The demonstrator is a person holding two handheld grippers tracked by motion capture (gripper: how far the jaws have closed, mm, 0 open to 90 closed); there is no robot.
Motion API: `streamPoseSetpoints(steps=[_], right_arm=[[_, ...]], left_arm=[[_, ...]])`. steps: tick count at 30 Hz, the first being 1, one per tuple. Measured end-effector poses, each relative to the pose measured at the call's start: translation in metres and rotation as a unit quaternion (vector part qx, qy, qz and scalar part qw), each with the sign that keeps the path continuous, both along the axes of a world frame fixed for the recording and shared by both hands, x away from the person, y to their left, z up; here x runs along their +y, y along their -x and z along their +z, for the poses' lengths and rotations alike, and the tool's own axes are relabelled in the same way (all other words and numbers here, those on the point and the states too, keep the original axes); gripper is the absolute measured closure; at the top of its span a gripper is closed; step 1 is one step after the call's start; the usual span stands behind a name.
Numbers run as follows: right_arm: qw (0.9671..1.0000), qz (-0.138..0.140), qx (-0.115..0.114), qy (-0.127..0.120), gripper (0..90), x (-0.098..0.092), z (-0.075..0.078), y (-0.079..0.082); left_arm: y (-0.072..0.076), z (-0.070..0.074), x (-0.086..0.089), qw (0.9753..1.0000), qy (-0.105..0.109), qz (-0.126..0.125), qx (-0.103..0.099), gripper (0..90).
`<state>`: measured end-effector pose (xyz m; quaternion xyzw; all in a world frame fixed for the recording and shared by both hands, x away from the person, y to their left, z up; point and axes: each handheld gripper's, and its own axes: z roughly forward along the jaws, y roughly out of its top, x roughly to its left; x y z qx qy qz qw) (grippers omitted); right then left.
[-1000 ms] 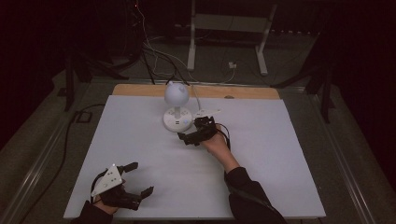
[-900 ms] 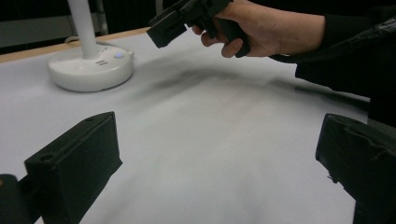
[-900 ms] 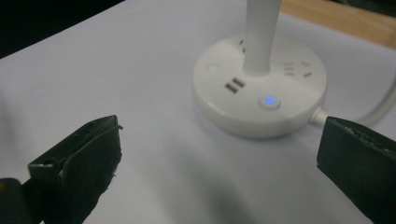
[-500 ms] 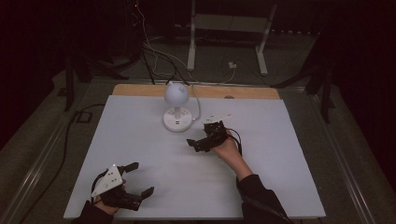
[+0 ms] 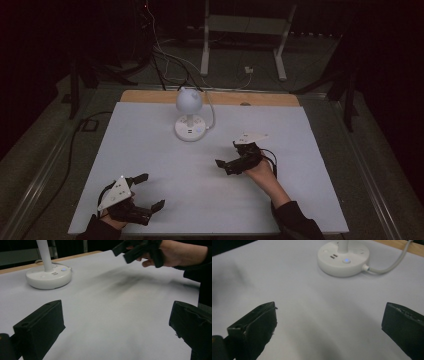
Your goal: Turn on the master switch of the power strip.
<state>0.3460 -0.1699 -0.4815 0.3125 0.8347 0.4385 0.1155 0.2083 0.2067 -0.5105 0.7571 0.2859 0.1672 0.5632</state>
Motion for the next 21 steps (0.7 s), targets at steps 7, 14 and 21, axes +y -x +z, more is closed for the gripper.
streamPoseSetpoints(steps=[7, 14, 21], right_arm=[[0.9999, -0.008, -0.008, -0.013, 0.0, -0.027, -0.004, 0.020], [0.9998, -0.018, -0.006, -0.007, 0.0, -0.054, -0.011, 0.040], [0.9996, -0.026, -0.013, -0.006, 0.0, -0.077, -0.013, 0.061]], left_arm=[[0.000, 0.000, 0.000, 1.0000, -0.001, 0.000, -0.001, 0.3], [0.000, 0.001, 0.000, 1.0000, 0.000, 0.000, -0.001, 0.3], [0.000, 0.001, 0.000, 1.0000, 0.000, 0.000, -0.001, 0.3]])
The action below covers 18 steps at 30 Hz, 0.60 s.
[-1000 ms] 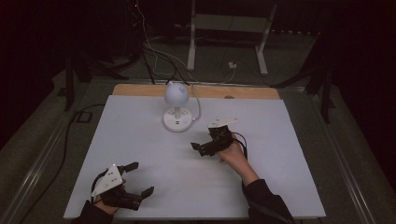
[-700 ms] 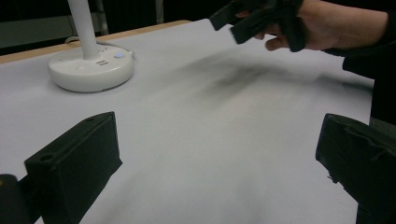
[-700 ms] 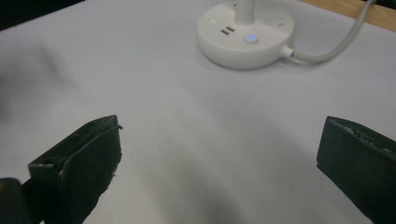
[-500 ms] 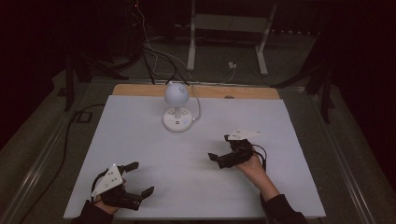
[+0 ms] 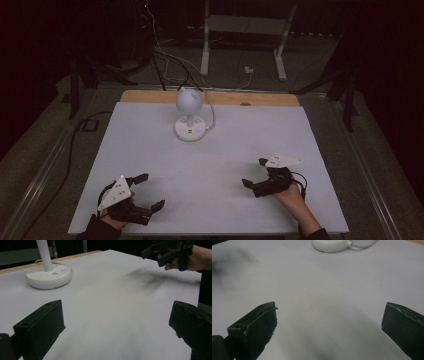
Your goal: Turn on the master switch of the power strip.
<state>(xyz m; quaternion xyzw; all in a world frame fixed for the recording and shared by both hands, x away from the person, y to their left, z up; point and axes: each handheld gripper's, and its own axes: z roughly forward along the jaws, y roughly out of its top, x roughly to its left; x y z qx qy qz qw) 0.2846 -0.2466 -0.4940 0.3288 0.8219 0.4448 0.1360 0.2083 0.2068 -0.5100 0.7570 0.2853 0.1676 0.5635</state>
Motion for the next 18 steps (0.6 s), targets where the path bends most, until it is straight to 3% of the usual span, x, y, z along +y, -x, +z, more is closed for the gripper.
streamPoseSetpoints(steps=[15, 18], right_arm=[[0.9988, -0.046, 0.000, 0.019, 0.0, -0.043, -0.008, 0.037], [0.9972, -0.063, -0.006, 0.039, 0.0, -0.055, -0.009, 0.046]], left_arm=[[0.000, 0.000, 0.000, 1.0000, 0.000, -0.001, 0.001, 0.3], [0.000, 0.000, 0.000, 1.0000, -0.001, -0.001, 0.001, 0.3]])
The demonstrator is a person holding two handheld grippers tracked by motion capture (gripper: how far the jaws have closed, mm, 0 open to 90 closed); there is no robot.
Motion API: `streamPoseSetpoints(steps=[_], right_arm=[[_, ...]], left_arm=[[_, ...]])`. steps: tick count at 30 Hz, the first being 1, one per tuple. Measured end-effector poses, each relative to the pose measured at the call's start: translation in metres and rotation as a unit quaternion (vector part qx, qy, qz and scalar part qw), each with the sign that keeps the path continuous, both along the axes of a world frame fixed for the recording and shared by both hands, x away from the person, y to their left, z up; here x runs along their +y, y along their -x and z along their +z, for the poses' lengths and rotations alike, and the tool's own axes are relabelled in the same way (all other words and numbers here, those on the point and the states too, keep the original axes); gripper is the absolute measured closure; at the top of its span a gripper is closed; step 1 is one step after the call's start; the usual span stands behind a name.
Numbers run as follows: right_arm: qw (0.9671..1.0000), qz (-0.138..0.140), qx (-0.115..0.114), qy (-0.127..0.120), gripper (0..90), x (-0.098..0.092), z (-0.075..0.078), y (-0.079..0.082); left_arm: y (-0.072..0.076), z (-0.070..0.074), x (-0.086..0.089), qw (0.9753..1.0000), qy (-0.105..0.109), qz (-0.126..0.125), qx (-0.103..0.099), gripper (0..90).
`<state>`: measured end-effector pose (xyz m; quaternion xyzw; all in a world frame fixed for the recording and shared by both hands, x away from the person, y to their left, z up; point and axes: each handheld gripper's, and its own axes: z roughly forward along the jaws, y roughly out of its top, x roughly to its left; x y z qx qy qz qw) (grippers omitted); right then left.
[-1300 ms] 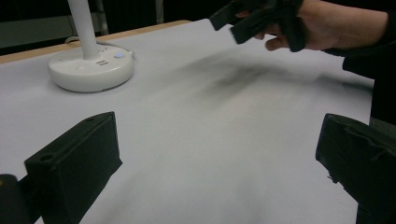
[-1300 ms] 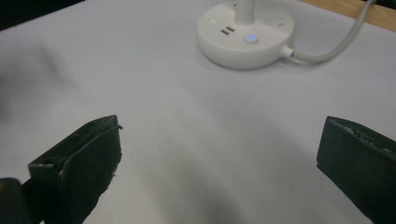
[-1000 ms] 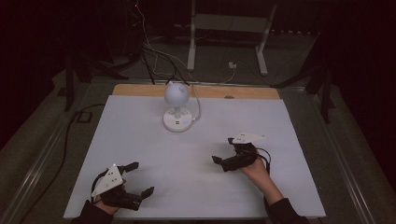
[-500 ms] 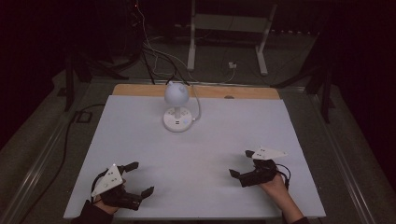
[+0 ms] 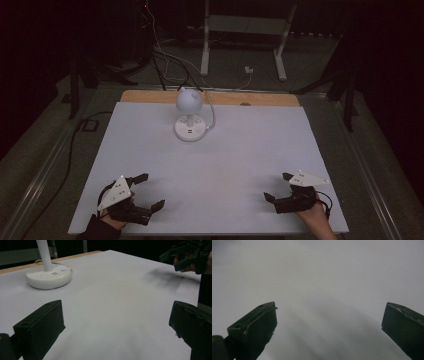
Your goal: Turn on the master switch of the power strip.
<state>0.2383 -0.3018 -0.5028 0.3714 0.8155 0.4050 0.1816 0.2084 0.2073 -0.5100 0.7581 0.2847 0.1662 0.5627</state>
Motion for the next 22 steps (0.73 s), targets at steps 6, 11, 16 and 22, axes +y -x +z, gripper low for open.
streamPoseSetpoints(steps=[6, 11, 16, 22], right_arm=[[0.9996, -0.016, 0.004, 0.021, 0.0, -0.015, -0.007, 0.015], [0.9994, -0.024, 0.006, 0.025, 0.0, -0.021, -0.011, 0.018], [0.9993, -0.029, -0.003, 0.023, 0.0, -0.020, -0.012, 0.016], [0.9994, -0.030, 0.001, 0.019, 0.0, -0.020, -0.013, 0.015]], left_arm=[[0.000, 0.000, 0.001, 1.0000, 0.003, 0.002, 0.001, 0.3], [-0.001, -0.001, 0.001, 1.0000, 0.003, 0.002, 0.003, 0.3], [-0.002, -0.001, 0.000, 1.0000, 0.002, 0.003, 0.004, 0.3], [-0.002, -0.001, 0.001, 1.0000, 0.001, 0.004, 0.004, 0.3]])
